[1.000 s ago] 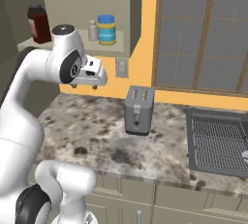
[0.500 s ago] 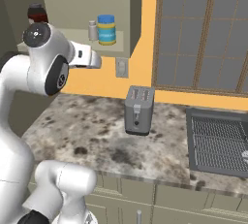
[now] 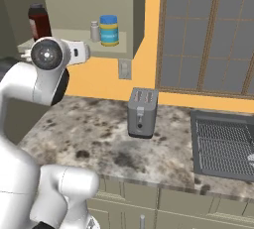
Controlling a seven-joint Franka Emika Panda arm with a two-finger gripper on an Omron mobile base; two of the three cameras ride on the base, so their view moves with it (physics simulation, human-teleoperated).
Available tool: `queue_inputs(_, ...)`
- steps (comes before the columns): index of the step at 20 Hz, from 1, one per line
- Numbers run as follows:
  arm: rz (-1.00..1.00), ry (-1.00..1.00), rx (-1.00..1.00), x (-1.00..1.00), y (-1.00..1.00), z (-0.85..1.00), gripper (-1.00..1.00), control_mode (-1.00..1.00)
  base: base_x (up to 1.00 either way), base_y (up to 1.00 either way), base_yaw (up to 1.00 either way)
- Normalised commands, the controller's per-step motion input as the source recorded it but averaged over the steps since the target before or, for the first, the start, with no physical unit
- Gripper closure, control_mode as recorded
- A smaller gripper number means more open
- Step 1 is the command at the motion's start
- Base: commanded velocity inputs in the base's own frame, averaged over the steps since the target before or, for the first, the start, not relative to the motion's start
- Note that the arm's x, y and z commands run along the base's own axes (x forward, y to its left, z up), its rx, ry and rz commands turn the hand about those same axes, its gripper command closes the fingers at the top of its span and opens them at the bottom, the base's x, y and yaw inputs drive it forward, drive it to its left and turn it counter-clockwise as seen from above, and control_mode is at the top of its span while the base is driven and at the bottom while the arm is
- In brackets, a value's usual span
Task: Collect the paprika, mayonnaise, and shaker from the cabinet and place them next to the stove.
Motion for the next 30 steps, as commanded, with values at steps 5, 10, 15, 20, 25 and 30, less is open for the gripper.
queue_inputs(5,0.16,-0.13,0.01,0.03,0.68,0.27,-1.0,-1.0,0.0,0.0,0.0)
queue_inputs(10,0.0,-0.02,0.0,0.0,0.14,0.0,-1.0,-1.0,0.0,0.0,0.0)
queue_inputs(15,0.0,0.0,0.0,0.09,0.1,0.09,-1.0,-1.0,0.0,0.0,0.0)
queue_inputs(20,0.06,0.0,0.0,0.4,0.16,0.14,-1.0,-1.0,0.0,0.0,0.0)
queue_inputs(25,0.09,0.06,0.0,0.54,0.06,0.16,-1.0,-1.0,0.0,0.0,0.0)
queue_inputs(30,0.04,0.12,0.0,0.54,0.0,0.1,-1.0,-1.0,0.0,0.0,0.0)
